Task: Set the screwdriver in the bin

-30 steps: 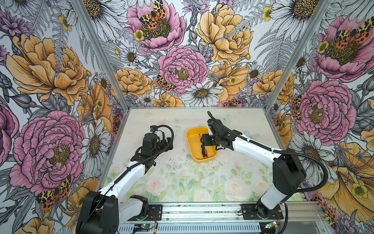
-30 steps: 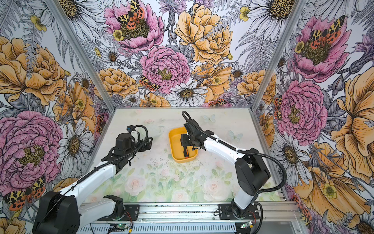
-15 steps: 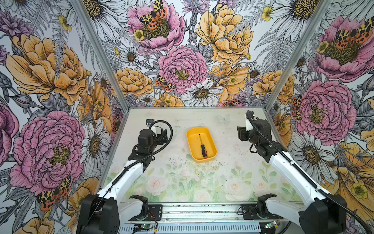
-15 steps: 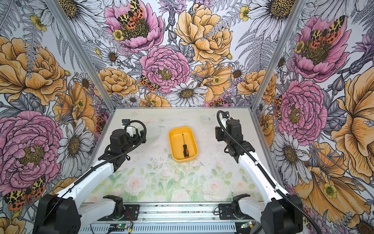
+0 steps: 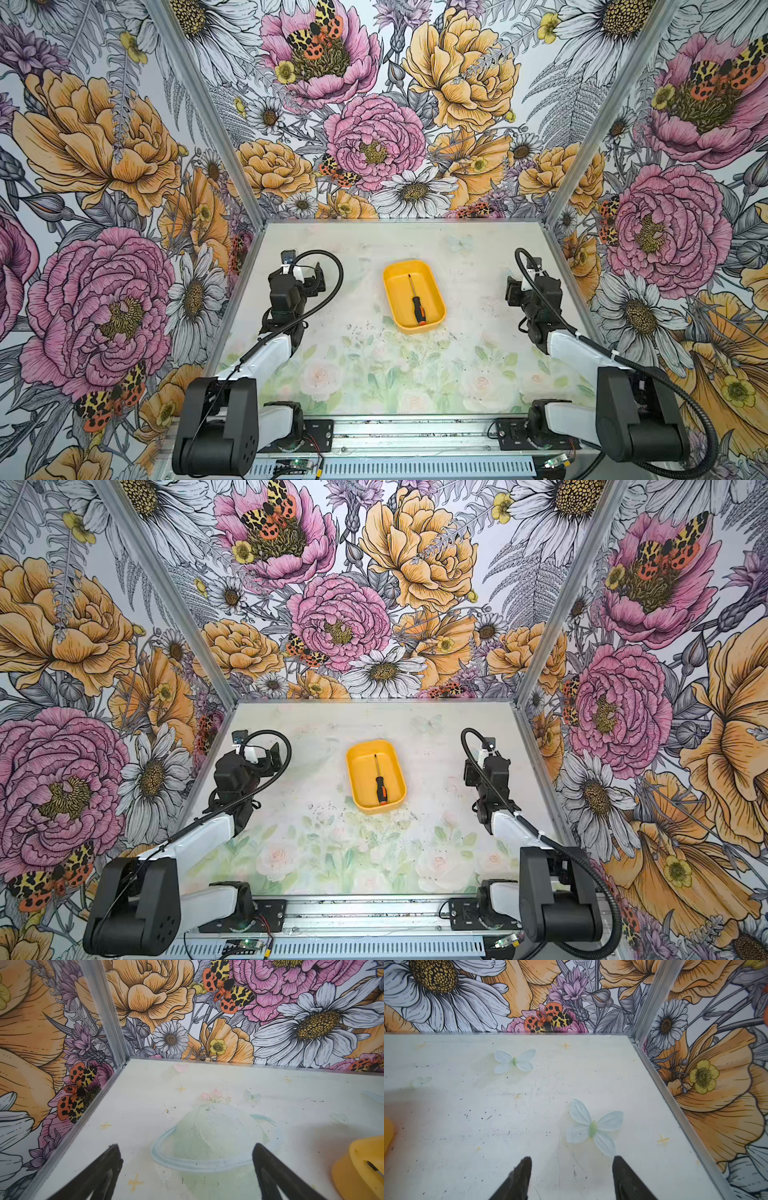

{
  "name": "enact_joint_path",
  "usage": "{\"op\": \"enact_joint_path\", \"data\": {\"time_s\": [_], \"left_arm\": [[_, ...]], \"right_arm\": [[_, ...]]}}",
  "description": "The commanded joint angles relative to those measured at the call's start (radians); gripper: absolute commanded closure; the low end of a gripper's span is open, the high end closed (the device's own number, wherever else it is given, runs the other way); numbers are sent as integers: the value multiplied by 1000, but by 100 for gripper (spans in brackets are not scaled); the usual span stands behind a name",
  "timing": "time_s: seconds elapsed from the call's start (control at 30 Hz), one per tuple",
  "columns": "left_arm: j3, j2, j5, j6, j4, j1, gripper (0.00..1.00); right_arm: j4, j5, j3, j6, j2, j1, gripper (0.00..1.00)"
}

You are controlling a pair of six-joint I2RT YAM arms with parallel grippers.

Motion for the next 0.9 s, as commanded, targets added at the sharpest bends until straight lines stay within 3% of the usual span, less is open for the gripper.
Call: {"op": "enact_joint_path", "data": {"time_s": [0.0,0.17,0.53,0.63,0.73,0.87], "left_arm": [[-61,29,48,19,188,24,1],[-77,73,111,-23,219,63,1],[-137,258,129,-17,478,58,1],[-137,327,139,-12,556,55,1],[-112,316,137,-12,487,55,1],[-89,320,151,-10,447,59,1]], "right_arm": [[292,-19,-52,52,71,-21,36],[493,-24,-94,54,216,-24,36],[450,-26,-64,46,236,-16,35],[446,-21,-62,44,237,-15,28],[442,-7,-57,40,237,-7,18],[439,0,-57,38,237,-4,12]]}}
